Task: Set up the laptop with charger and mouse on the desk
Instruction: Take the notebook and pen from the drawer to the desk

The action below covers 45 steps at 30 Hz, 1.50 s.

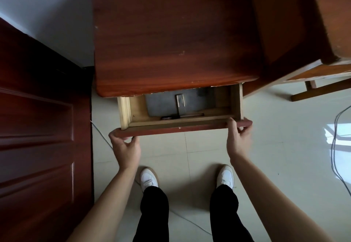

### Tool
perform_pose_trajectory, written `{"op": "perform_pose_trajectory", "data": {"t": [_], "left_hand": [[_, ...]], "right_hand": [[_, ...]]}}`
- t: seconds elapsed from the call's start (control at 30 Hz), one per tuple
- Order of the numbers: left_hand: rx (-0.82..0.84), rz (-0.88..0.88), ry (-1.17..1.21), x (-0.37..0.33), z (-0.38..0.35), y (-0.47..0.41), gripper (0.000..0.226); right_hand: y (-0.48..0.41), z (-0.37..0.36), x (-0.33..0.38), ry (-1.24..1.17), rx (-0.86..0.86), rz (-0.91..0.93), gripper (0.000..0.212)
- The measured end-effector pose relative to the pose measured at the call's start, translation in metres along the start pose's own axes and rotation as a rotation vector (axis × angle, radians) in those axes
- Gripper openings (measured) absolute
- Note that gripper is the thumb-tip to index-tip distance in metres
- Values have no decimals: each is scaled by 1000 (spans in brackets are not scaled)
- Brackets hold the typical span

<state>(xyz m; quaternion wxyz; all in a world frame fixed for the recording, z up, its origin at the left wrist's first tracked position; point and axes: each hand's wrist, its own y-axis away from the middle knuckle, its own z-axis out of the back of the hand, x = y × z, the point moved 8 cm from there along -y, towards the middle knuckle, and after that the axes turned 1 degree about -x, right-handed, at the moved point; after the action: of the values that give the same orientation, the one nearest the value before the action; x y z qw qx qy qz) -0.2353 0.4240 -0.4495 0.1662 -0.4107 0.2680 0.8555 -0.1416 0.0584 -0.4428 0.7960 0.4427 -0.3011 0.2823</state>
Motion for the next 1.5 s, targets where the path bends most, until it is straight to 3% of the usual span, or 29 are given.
{"op": "perform_pose_trajectory", "data": {"t": [0.07,0.17,0.33,0.43,0.53,0.6,0.73,0.87,0.97,1.1,1.5], "left_hand": [[37,69,-3,7,-3,0,46],[85,143,-29,18,-4,-1,48],[21,21,-155,5,13,-7,43],[-92,-211,-189,-34,24,-1,45],[-29,-418,-150,-70,12,5,35],[83,-456,-125,-81,-9,5,34],[292,-244,-158,-76,-52,-5,39],[396,-92,-311,-70,-74,-15,49],[472,81,-392,-62,-81,-19,57],[492,219,-166,-67,-89,-20,64],[401,203,-115,-59,-87,-31,56]], "right_hand": [[-2,0,-5,42,-5,-40,64],[-6,-3,-12,37,9,-87,69],[-5,0,-11,105,-24,-120,91],[0,8,26,293,-149,179,93],[10,-11,68,610,-105,659,59],[8,-33,74,749,64,753,37],[3,-70,64,941,389,702,24],[7,-93,59,1074,556,712,30],[5,-101,57,1156,564,665,35],[8,-102,54,1196,572,676,40],[-2,-112,58,1293,571,578,47]]}}
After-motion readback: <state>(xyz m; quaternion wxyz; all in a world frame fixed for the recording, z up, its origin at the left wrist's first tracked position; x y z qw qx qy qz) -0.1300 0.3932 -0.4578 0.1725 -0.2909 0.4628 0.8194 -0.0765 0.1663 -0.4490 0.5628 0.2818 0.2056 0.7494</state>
